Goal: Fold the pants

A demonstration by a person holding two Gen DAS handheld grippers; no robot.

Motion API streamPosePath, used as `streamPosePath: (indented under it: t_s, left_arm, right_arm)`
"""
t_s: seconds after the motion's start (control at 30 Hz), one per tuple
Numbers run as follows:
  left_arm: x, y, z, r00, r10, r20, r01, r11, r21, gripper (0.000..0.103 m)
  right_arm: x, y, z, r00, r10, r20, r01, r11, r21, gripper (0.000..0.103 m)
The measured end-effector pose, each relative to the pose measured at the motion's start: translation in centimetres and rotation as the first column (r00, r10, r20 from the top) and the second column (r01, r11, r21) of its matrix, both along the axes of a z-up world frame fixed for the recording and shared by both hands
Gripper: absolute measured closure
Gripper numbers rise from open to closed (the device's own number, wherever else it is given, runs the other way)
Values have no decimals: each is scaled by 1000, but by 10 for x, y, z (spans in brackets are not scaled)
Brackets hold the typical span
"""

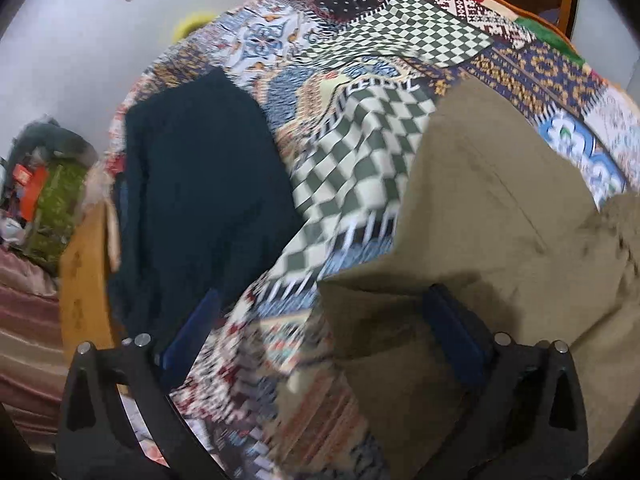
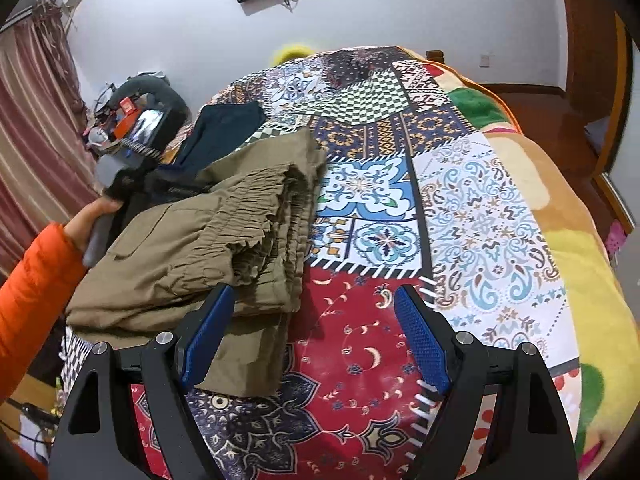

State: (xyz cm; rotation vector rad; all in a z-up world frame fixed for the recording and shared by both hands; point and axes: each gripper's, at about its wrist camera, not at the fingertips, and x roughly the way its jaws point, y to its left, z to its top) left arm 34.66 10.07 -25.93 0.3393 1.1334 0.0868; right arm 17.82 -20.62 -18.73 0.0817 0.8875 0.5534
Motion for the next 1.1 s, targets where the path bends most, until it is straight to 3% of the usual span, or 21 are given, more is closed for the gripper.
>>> streamPosePath:
  t_s: [0.1,0.2,0.37,0.53,0.67,0.7,0.9,1.0,1.1]
  left_arm:
    - [-38,3,9,999,-9,45,6,997,75,0]
    - [-64,16,16,999,28,41,-30,998,52,0]
    - [-118,33,29,996,86,33,-84,994,-72,0]
    - [-162,39,39,989,135,67,-120,973,-198,0]
    - [-179,43,43,981,166,102,-137,960,-243,0]
    - [-183,46,43,978,181,107,-149,955,-256,0]
    - [-196,70,36,958,281,61,-234,886,-399,0]
    - [-200,73,41,958,278,71,-234,899,-370,0]
    - [-204,74,45,947,298,118,-268,939,-217,0]
  right_arm:
    - [-2,-4,5,1000,-7,17,7,1000,1,23]
    - [-4,-5,9,1000,-2,29,2,1000,1,23]
    - [-10,4,12,999,26,46,-26,1000,-4,23]
    - [-10,21,3,997,62,46,-61,998,-18,23]
    - [-6,32,-15,996,85,22,-84,995,-62,25]
    - [-5,32,-22,996,91,13,-90,993,-73,30]
    - [-2,19,-40,997,71,2,-70,993,-91,35]
    - [3,14,-45,998,64,-15,-65,992,-106,35]
    - [2,17,-40,997,80,4,-78,985,-155,35]
